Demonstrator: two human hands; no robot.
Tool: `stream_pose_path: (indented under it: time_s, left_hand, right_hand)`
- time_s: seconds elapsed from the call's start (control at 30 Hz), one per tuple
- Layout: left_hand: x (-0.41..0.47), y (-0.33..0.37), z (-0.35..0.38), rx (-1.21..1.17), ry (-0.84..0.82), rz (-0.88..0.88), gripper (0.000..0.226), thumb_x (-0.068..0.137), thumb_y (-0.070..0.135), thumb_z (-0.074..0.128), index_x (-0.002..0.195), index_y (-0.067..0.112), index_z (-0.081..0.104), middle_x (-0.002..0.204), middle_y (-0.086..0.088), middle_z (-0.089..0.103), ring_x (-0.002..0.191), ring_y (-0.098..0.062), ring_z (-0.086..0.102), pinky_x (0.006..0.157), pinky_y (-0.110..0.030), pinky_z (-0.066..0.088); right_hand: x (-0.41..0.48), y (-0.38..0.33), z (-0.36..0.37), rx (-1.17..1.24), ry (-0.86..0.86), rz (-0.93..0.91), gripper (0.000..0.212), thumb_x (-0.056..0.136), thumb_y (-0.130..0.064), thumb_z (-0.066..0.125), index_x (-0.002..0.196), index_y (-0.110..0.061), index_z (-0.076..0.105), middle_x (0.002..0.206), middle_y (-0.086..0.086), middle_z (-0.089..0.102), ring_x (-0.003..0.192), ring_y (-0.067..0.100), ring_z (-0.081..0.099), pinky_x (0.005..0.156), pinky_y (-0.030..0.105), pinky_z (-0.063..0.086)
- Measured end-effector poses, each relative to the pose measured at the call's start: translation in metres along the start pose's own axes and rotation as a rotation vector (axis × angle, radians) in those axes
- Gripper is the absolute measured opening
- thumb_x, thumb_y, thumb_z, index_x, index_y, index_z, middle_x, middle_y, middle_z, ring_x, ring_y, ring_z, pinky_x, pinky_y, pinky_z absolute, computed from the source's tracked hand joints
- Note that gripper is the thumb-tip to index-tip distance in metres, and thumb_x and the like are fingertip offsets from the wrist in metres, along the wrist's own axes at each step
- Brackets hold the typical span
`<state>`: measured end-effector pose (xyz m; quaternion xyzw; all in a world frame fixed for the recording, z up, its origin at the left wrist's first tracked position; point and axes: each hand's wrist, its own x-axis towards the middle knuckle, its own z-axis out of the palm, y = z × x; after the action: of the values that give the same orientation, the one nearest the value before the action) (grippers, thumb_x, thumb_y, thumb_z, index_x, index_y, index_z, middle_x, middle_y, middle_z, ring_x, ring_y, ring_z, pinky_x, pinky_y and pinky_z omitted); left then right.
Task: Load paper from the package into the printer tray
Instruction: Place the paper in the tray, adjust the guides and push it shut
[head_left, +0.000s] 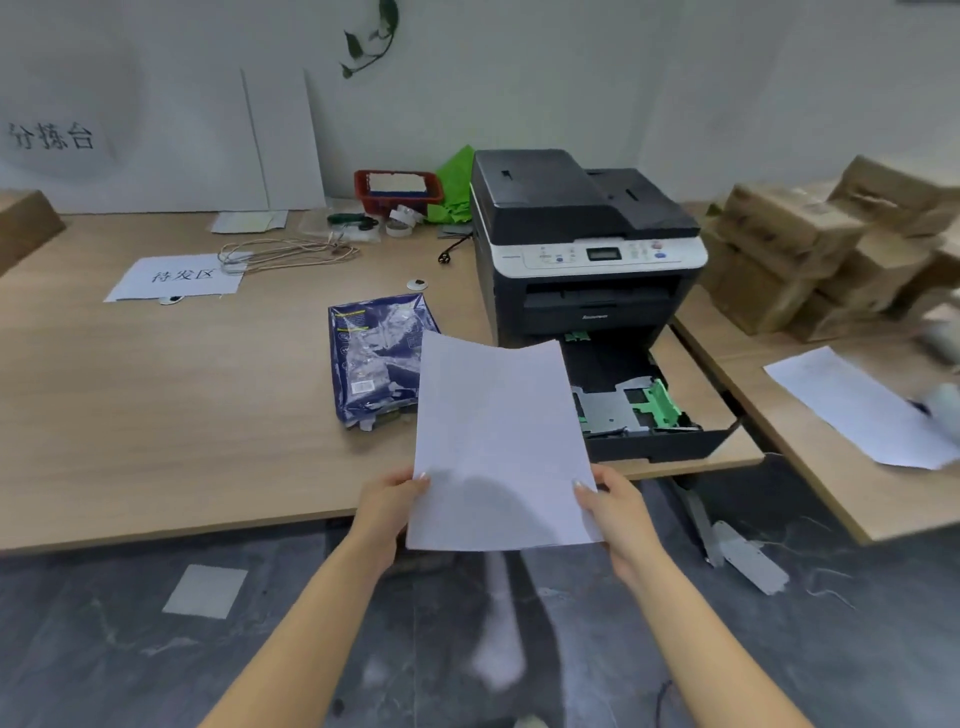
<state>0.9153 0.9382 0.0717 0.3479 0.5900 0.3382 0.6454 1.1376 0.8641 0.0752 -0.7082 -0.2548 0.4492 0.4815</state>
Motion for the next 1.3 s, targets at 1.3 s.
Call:
stream_pose_path:
  time_s: [1.3]
  left_hand:
    - [0.214, 0.004, 0.279, 0.472, 0.233, 0.108, 0.036, 0.088, 0.017, 0.062, 0.120, 0.002, 0.059, 0.086, -0.004, 0.057, 0.084, -0.018, 0.052, 0.073, -0.025, 0.039]
  right_hand:
    - [0.316, -0.015, -0.155, -0.151, 0.001, 0.177, 0.019, 0.092, -0.001, 0.053, 0.110, -0.002, 0.058, 0.085, 0.003, 0.064, 0.075, 0.017, 0.062, 0.057, 0.022, 0.051]
